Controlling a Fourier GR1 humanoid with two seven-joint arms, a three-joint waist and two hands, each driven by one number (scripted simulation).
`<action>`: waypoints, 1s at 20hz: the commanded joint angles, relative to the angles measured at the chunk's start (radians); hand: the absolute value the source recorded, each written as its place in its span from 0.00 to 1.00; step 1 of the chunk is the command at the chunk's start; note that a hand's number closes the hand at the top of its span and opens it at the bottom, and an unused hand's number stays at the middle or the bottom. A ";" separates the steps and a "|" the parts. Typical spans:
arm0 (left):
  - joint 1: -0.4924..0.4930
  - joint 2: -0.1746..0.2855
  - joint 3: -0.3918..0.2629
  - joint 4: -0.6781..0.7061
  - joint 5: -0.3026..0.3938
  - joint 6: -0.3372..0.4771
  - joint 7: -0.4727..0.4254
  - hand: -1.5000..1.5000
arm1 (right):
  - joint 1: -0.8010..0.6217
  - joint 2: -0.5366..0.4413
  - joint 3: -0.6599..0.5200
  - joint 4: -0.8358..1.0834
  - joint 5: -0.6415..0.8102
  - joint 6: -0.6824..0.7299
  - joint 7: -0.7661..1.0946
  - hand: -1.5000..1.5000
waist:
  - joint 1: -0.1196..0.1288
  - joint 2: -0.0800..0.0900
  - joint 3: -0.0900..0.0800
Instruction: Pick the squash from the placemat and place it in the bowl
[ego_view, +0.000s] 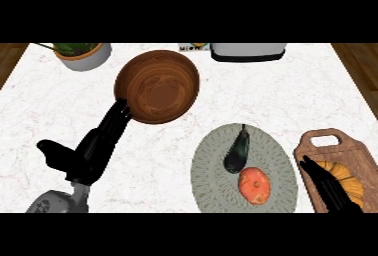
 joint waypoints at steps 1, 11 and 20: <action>-0.018 -0.010 -0.006 0.003 0.000 -0.009 0.011 0.50 | 0.072 -0.057 0.002 -0.124 0.206 0.088 0.266 0.00 | 0.008 0.005 -0.003; -0.065 -0.059 -0.035 0.000 -0.021 0.009 0.056 0.50 | -0.072 0.114 0.203 -0.364 0.359 0.612 0.911 0.00 | 0.064 0.013 0.003; -0.053 -0.056 0.008 0.043 -0.018 -0.057 0.034 0.50 | -0.306 0.327 0.175 -0.179 0.322 0.865 1.150 0.00 | 0.054 0.011 0.007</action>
